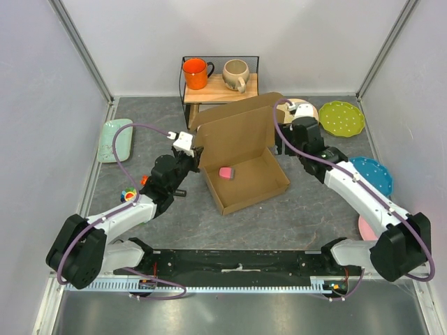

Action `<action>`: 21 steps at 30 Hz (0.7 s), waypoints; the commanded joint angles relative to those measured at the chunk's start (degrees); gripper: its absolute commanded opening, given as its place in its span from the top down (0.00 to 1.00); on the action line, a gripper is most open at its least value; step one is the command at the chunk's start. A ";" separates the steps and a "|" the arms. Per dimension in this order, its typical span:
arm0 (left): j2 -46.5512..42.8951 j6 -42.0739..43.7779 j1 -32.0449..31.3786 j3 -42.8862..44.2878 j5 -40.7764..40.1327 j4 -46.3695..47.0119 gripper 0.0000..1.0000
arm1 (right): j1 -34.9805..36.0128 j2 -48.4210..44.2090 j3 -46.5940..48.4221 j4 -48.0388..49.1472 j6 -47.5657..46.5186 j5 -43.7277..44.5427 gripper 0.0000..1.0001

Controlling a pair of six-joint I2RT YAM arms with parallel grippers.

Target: Fold the paper box

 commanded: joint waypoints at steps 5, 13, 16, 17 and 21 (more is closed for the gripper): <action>-0.20 7.49 -0.13 2.56 10.51 -3.11 0.98 | -4.52 -0.21 -2.34 12.68 1.45 -13.37 0.09; -2.48 10.65 4.78 2.82 24.31 -8.73 0.98 | -5.32 -0.21 -5.78 16.92 0.66 -12.43 0.09; -2.57 11.09 6.98 3.26 27.03 -10.93 0.98 | -5.41 -2.05 -7.62 16.48 0.05 -10.22 0.10; -2.40 11.18 8.12 3.96 28.18 -11.63 0.98 | -5.49 -2.50 -8.06 16.65 -0.39 -9.61 0.09; -1.52 10.92 9.71 6.07 31.35 -16.55 0.98 | -6.11 -2.06 -10.16 18.31 -1.88 -8.90 0.09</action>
